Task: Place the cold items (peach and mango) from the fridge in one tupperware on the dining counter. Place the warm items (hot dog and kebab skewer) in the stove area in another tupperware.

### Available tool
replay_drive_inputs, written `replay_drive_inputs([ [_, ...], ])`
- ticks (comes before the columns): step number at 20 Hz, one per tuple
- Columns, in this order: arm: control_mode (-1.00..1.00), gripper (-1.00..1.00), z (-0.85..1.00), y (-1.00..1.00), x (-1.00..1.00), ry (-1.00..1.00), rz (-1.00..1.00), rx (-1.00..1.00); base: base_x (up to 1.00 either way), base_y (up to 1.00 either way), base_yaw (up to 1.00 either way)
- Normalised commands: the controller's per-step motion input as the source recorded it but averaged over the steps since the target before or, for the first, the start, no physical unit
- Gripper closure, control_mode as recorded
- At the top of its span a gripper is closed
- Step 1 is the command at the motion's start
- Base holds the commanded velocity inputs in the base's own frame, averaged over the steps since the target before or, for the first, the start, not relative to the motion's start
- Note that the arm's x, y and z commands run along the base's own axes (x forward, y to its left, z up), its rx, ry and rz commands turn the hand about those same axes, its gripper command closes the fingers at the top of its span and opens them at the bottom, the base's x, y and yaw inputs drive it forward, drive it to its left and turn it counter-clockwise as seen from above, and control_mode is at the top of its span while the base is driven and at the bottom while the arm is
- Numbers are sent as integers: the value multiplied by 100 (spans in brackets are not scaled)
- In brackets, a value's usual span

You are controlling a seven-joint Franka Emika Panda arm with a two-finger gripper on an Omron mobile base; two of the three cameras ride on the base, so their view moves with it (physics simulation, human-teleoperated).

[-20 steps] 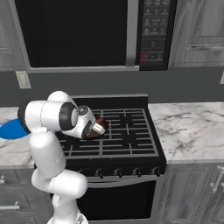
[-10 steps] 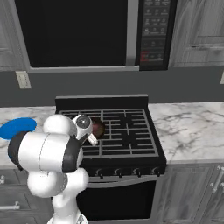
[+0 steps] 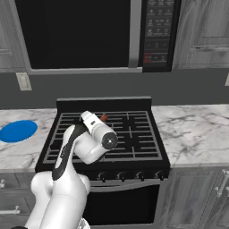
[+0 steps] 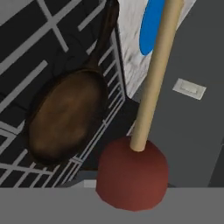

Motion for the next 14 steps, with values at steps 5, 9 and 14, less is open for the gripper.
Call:
replay_drive_inputs([
  [5, -100, 100, 71, -22, -100, 0, 22, -39, 0, 0, 0],
  [9, -100, 100, 6, -4, -100, 7, 17, -80, 0, 0, 0],
  [14, -100, 100, -54, 2, -100, 15, 14, -80, 0, 0, 0],
])
